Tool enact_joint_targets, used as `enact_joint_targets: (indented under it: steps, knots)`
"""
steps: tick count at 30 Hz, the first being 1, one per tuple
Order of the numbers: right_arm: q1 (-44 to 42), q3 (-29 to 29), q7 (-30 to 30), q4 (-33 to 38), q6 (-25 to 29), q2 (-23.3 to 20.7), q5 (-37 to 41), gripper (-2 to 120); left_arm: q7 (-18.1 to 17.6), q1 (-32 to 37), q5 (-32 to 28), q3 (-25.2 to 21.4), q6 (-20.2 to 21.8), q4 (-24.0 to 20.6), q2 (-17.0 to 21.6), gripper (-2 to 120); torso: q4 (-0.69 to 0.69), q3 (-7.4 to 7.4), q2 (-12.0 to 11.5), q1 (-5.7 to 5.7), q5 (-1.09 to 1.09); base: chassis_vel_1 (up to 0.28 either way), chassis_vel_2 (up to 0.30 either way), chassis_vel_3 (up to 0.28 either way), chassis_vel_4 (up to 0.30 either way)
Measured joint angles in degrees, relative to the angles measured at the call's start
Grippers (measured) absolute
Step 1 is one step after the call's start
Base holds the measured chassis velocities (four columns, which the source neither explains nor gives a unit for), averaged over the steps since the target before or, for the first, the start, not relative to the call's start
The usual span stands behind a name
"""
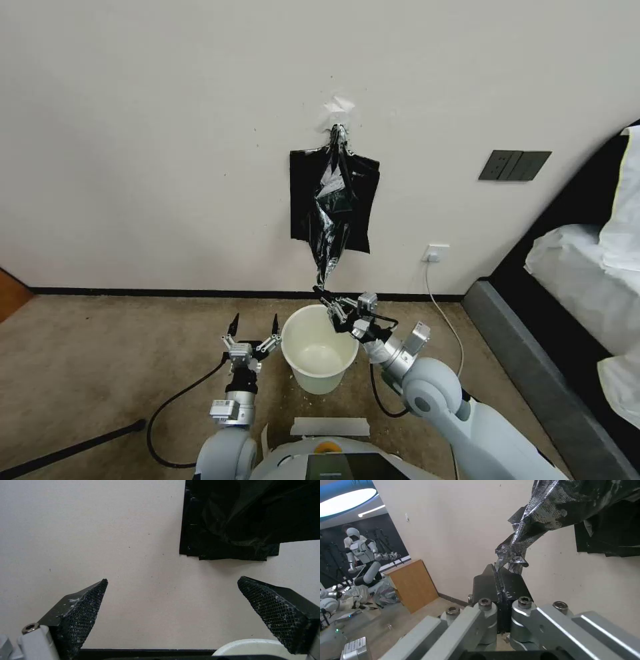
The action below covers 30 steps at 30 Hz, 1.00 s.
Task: Place a trash bag onto the trash bin.
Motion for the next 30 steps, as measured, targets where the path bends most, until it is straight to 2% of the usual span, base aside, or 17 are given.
enact_joint_targets:
  steps: [7, 8, 9, 16, 18, 20, 21, 23, 24, 27, 28, 30]
  knots:
    - [-0.2, 0.3, 4.1, 0.2, -0.2, 0.4, -0.6, 1, 0.0, -0.1, 0.0, 0.0, 0.0, 0.1, -0.1, 100, 0.0, 0.0, 0.0, 0.0, 0.0, 0.0, 0.0, 0.0, 0.0]
    - [-0.3, 0.5, 4.9, 0.3, -0.3, 0.6, -0.6, 6, 0.0, -0.1, 0.0, 0.1, 0.0, 0.1, -0.1, 100, 0.0, 0.0, 0.0, 0.0, 0.0, 0.0, 0.0, 0.0, 0.0]
    - [-0.3, 0.5, 4.9, 0.3, -0.3, 0.6, -0.6, 6, 0.0, -0.1, 0.0, 0.1, 0.0, 0.1, -0.1, 100, 0.0, 0.0, 0.0, 0.0, 0.0, 0.0, 0.0, 0.0, 0.0]
    - [-3.5, 3.2, 9.7, 2.0, -2.0, 1.6, -0.9, 35, 0.0, -0.4, 0.0, 0.3, 0.1, 0.3, 0.0, 100, 0.0, 0.0, 0.0, 0.0, 0.0, 0.0, 0.0, 0.0, 0.0]
    - [-3.9, 3.6, 10.2, 2.3, -2.4, 1.6, -1.3, 38, 0.0, -0.4, 0.0, 0.4, 0.1, 0.4, 0.0, 100, 0.0, 0.0, 0.0, 0.0, 0.0, 0.0, 0.0, 0.0, 0.0]
    - [-5.2, 5.1, 12.3, 3.3, -4.7, 1.4, -2.4, 49, -0.1, -0.6, 0.0, 0.7, 0.1, 0.5, 0.0, 100, 0.0, 0.0, 0.0, 0.0, 0.0, 0.0, 0.0, 0.0, 0.0]
    - [-5.2, 5.1, 12.3, 3.3, -4.7, 1.4, -2.4, 49, -0.1, -0.6, 0.0, 0.7, 0.1, 0.5, 0.0, 100, 0.0, 0.0, 0.0, 0.0, 0.0, 0.0, 0.0, 0.0, 0.0]
    - [-6.7, 7.0, 13.8, 4.3, -6.9, 1.1, -3.5, 59, -0.1, -0.7, 0.0, 0.9, 0.2, 0.5, 0.0, 100, 0.0, 0.0, 0.0, 0.0, 0.0, 0.0, 0.0, 0.0, 0.0]
    - [-6.7, 7.0, 13.8, 4.3, -6.9, 1.1, -3.5, 59, -0.1, -0.7, 0.0, 0.9, 0.2, 0.5, 0.0, 100, 0.0, 0.0, 0.0, 0.0, 0.0, 0.0, 0.0, 0.0, 0.0]
    - [-9.9, 9.9, 14.8, 5.3, -8.8, 1.1, -6.5, 76, -0.1, -0.8, 0.0, 1.0, 0.3, 0.6, 0.2, 100, 0.0, 0.0, 0.0, 0.0, 0.0, 0.0, 0.0, 0.0, 0.0]
    - [-9.9, 9.9, 14.8, 5.3, -8.8, 1.1, -6.5, 76, -0.1, -0.8, 0.0, 1.0, 0.3, 0.6, 0.2, 100, 0.0, 0.0, 0.0, 0.0, 0.0, 0.0, 0.0, 0.0, 0.0]
    - [-12.2, 11.4, 15.2, 5.5, -9.7, 1.1, -8.6, 86, -0.1, -0.8, 0.0, 1.0, 0.3, 0.6, 0.3, 100, 0.0, 0.0, 0.0, 0.0, 0.0, 0.0, 0.0, 0.0, 0.0]
